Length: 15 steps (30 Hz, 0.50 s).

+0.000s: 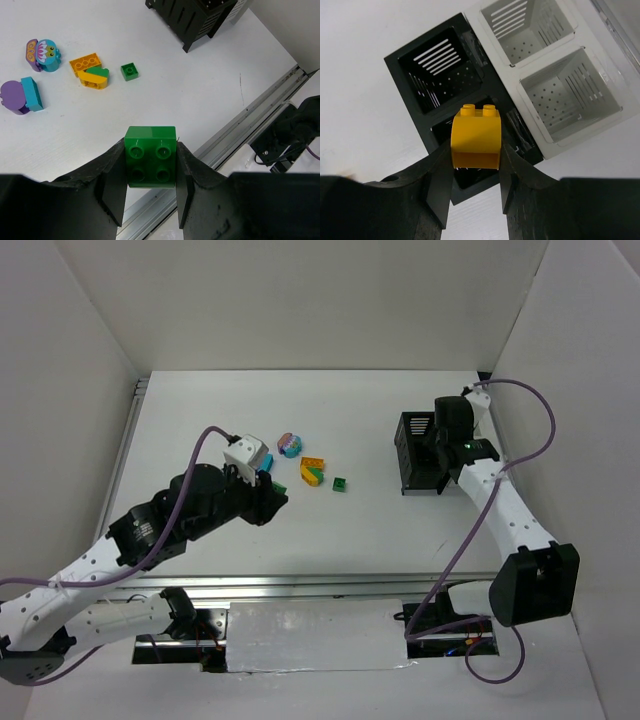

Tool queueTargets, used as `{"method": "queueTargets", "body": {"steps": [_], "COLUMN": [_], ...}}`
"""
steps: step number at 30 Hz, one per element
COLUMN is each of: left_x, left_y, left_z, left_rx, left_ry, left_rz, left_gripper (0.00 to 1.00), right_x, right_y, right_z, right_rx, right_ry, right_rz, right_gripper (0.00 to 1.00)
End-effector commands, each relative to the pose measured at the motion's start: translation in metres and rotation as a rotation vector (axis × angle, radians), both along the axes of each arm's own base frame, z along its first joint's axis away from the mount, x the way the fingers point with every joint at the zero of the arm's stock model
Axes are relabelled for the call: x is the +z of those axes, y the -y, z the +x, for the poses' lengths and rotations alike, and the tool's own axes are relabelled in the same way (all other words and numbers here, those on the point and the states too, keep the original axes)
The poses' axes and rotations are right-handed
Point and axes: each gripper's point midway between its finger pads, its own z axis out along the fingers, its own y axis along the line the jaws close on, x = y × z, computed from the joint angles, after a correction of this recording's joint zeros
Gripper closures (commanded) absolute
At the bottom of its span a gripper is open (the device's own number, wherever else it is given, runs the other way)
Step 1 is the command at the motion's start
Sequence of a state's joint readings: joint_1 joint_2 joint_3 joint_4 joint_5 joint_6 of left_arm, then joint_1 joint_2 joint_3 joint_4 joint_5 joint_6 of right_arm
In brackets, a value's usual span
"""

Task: Sort the legos into containers by color

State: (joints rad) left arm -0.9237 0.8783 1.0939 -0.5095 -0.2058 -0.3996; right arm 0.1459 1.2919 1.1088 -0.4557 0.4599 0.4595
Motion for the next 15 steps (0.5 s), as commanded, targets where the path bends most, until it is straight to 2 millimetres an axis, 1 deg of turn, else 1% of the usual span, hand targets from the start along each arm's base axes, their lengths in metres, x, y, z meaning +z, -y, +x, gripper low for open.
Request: {"method": "queueTargets", "body": {"steps": [1, 2, 3, 5, 6, 9, 13, 15], "left_x": [0.012, 0.011, 0.011, 0.011, 0.01, 0.011, 0.01, 0.011], "left_y": [0.001, 0.002, 0.004, 0.006, 0.008, 0.011, 0.012, 0.013], "left_z": [0.001, 0.002, 0.001, 0.001, 0.001, -0.001, -0.003, -0.004], "left_rx": [0.008, 0.007, 0.002, -0.007, -0.011, -0.027, -0.04, -0.045], "left_ry": [0.023, 0.021, 0.02, 0.015, 0.012, 0.007, 0.006, 0.007], "left_rz": [-0.046, -0.048, -0.051, -0.055, -0.056, -0.065, -0.076, -0.082], "left_gripper": [1.0, 1.0, 1.0, 1.0, 1.0, 1.0, 1.0, 1.0], "right_x": [0.019, 0.018, 0.013, 0.007, 0.005, 0.0, 0.0, 0.002], "right_y": [0.003, -0.001, -0.001, -0.004, -0.004, -0.011, -0.016, -0.017], "right_z": [0.005, 0.006, 0.005, 0.008, 0.009, 0.012, 0.013, 0.012], "right_rx": [-0.01, 0.002, 0.003, 0.017, 0.022, 0.052, 0.071, 0.08], "right_ry": [0.041, 0.052, 0.042, 0.028, 0.024, 0.007, 0.004, 0.007], "right_rz": [-0.001, 0.016, 0.02, 0.029, 0.031, 0.049, 0.065, 0.068], "right_gripper": [0.99, 0.97, 0.91, 0.84, 0.73, 0.52, 0.47, 0.43]}}
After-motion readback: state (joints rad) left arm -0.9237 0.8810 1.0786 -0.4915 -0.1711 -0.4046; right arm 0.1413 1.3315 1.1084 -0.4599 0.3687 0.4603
